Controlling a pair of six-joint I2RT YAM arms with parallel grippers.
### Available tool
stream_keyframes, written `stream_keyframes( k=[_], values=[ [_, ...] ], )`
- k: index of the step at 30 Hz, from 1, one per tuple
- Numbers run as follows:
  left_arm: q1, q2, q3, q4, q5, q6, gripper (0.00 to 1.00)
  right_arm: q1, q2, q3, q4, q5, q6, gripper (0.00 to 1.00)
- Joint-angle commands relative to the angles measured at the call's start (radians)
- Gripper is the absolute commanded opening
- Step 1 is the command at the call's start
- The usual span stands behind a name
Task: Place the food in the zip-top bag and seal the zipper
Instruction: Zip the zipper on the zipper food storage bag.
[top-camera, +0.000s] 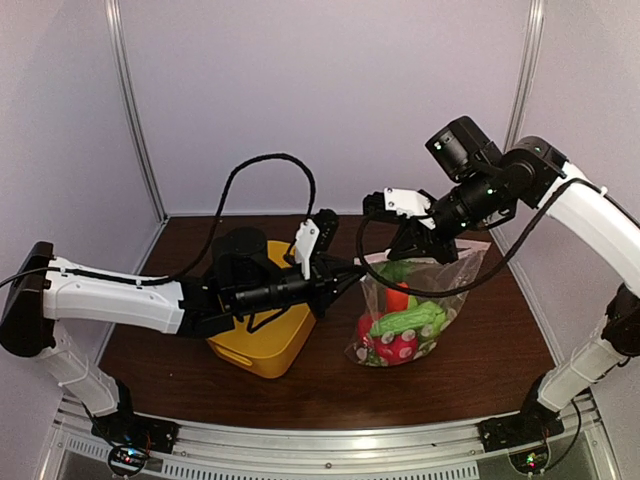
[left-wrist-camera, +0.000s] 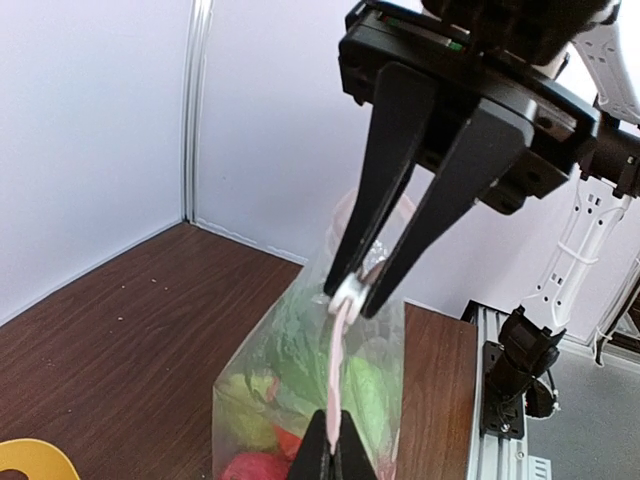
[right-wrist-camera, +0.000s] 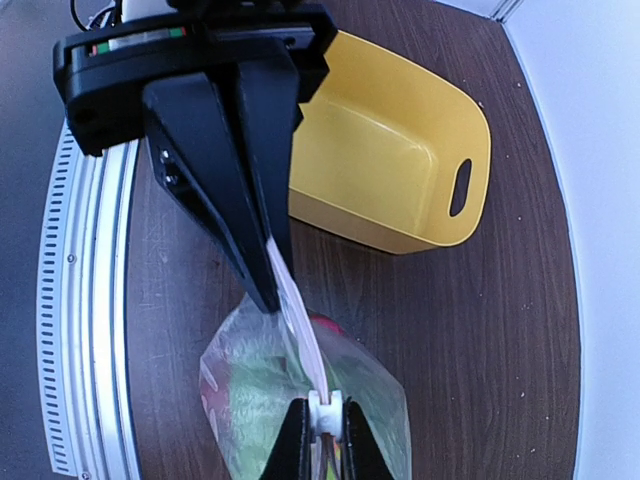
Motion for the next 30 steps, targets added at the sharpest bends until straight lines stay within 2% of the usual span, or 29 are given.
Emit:
stream_keyframes(
  k=[1, 13, 30],
  values=[
    [0.021, -0.079, -0.057, 0.006, -0.048, 0.012, 0.0, -0.091, -0.078, 0.005, -0.083, 0.075, -0.037, 0.04],
    [0.044, -0.14, -0.12, -0.01, -0.083, 0.02, 0.0, -0.27, -0.141, -0.077, -0.129, 0.04, -0.121, 0.05],
    [0.06, -0.106, -0.098, -0.006, -0.068, 0.021, 0.0, -0.421, -0.201, -0.146, -0.171, 0.037, -0.198, 0.06]
  ],
)
